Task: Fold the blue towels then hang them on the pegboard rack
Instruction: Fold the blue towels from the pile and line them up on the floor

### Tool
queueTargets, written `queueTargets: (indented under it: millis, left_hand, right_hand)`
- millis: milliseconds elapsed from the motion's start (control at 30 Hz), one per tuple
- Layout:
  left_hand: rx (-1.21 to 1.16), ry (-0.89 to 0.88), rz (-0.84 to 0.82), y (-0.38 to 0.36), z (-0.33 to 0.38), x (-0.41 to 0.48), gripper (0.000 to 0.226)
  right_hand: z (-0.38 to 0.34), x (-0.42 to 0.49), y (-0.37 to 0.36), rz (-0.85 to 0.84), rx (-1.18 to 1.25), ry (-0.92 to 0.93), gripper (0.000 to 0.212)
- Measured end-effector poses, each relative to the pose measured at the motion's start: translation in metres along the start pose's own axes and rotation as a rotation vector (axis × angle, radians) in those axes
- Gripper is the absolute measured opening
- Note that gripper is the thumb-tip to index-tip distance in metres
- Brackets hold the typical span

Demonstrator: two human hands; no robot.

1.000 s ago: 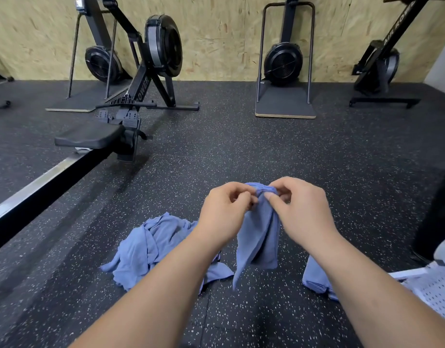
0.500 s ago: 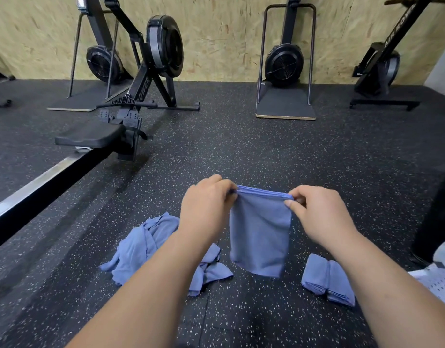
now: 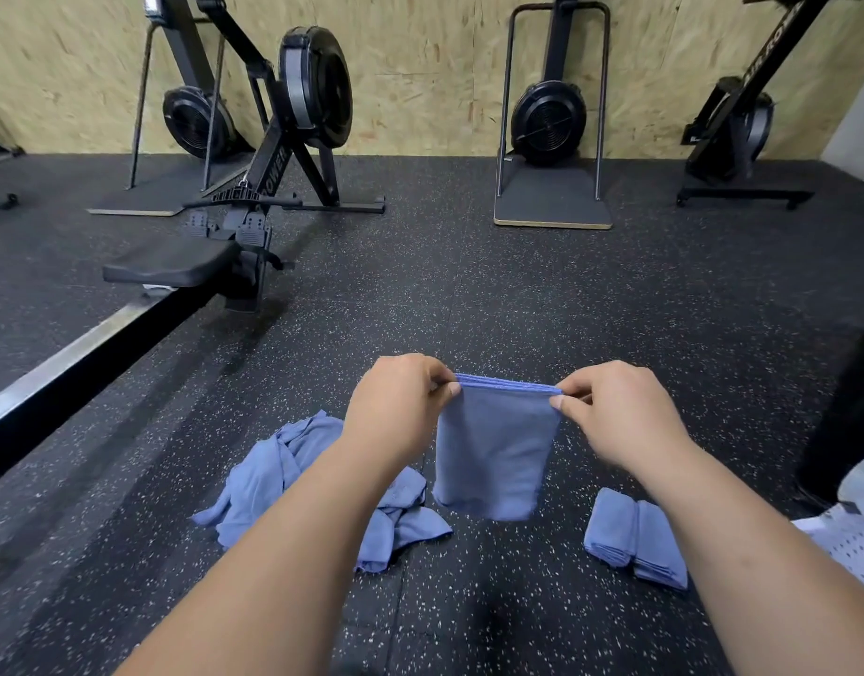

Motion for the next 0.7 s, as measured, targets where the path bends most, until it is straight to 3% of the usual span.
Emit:
queueTargets:
  millis: [100, 200, 333, 600, 700]
  left_hand:
    - [-0.130, -0.013, 0.041, 0.005, -0.001, -0.002, 0.004]
    - [-0.188, -0.028, 0.034, 0.009, 0.000, -0.002, 0.020]
    - [-0.007, -0.025, -0.027, 0.009, 0.006, -0.002, 0.007]
    - [0.320, 0.032, 0.019, 0.007, 0.009, -0.009, 0.010]
    - [0.150, -0.101, -0.012, 0.004, 0.015, -0.009, 0.028]
  right_hand:
    - [0.003, 0.000, 0.002, -0.014, 0.024, 0.000, 0.005]
    - [0.009, 0.003, 0.002, -0.056, 0.071, -0.008, 0.004]
    - [0.009, 0.003, 0.006, -0.096, 0.134, 0.022, 0.003]
    - [-0.022, -0.007, 0.008, -0.083, 0.295, 0.241, 0.004]
    - [-0.036, -0.014, 0.008, -0.056, 0.348, 0.310, 0.005]
Point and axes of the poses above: each hand's wrist, its own x-axis towards the middle knuckle, its own y-axis out of the back of the hand, z = x × y, the point moved 6 cm from there along x, towards the middle knuckle, and after that the axes turned 6 degrees about -x, right-handed, at the moved point
